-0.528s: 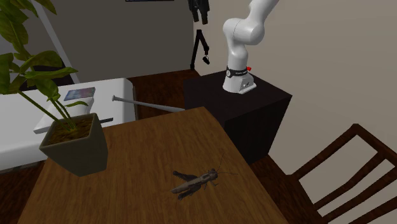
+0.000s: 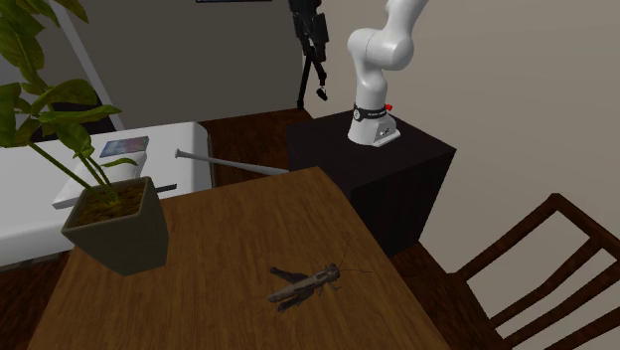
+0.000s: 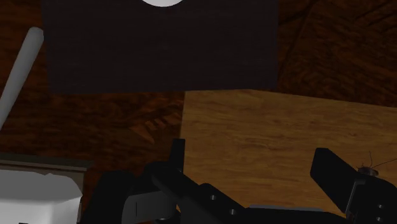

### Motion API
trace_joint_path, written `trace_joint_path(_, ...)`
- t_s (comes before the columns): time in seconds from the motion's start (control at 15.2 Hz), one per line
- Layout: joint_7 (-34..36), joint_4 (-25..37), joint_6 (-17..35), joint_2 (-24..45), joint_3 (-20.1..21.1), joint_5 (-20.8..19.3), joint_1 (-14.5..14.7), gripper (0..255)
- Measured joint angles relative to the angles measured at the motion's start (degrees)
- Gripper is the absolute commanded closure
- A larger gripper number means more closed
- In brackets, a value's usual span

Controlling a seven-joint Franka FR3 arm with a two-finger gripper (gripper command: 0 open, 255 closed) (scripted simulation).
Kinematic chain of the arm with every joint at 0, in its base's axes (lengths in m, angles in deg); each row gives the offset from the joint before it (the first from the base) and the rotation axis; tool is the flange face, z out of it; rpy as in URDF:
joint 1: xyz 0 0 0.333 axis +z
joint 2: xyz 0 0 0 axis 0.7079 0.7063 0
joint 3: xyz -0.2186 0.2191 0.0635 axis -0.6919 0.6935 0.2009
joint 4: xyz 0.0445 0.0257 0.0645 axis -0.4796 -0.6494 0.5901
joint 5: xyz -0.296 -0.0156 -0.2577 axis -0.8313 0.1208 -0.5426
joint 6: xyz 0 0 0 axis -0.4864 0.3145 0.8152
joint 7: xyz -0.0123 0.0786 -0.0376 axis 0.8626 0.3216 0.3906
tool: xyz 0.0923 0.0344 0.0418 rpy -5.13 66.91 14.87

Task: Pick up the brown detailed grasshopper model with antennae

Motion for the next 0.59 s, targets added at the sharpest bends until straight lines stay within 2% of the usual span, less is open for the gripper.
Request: trace_joint_path(0.59,8.0,3.3,12.5,15.6,8.0,3.6,2.4,0)
